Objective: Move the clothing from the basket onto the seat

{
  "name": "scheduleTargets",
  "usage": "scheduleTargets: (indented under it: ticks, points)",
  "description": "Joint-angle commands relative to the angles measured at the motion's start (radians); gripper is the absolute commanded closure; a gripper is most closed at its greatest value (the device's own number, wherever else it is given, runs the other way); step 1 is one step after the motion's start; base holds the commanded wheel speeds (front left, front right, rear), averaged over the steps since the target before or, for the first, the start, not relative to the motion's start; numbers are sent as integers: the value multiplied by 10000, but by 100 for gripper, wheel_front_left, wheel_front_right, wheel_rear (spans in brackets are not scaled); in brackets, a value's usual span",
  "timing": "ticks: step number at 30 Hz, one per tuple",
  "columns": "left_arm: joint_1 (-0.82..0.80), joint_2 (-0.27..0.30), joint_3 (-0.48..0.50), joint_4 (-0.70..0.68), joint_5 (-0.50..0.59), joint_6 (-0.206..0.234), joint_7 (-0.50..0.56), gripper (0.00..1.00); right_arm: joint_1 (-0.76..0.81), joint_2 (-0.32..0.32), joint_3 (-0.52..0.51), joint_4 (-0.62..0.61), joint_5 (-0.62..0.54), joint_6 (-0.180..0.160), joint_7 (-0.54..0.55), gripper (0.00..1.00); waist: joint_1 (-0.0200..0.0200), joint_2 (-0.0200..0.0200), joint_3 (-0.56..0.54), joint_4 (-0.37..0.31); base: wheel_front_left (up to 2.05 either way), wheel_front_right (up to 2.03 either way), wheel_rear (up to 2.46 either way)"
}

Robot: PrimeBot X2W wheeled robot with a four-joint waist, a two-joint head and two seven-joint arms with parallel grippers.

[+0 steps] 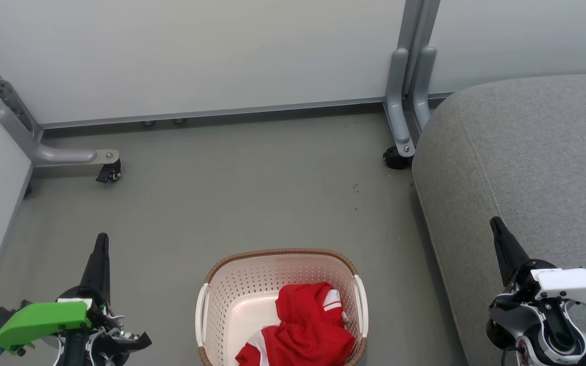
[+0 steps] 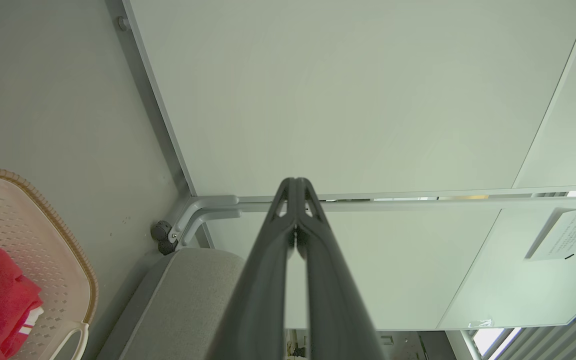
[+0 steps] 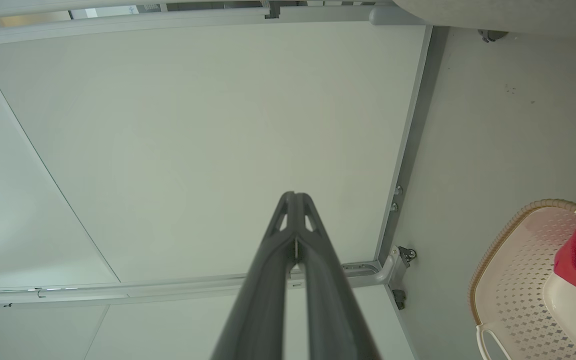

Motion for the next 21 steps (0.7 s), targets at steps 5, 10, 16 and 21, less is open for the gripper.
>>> scheduleTargets:
  ticks: [5, 10, 16, 21]
  points:
    - [-112, 10, 12, 7, -29, -52, 28, 100, -85, -20, 5, 15, -50, 8, 10, 100, 0, 0, 0, 0, 0, 0, 0]
    - [-112, 10, 12, 7, -29, -52, 28, 100, -85, -20, 3, 15, -50, 8, 10, 100, 0, 0, 0, 0, 0, 0, 0]
    - [-1, 0, -1, -1, 1, 0, -1, 0, 0, 0, 2, -1, -3, 0, -1, 0, 0, 0, 0, 0, 0, 0, 0]
    - [77, -33, -108, 173, 29, 7, -109, 0, 101, 53, 80, 121, -32, -2, -119, 0, 0, 0, 5, -1, 0, 0, 0]
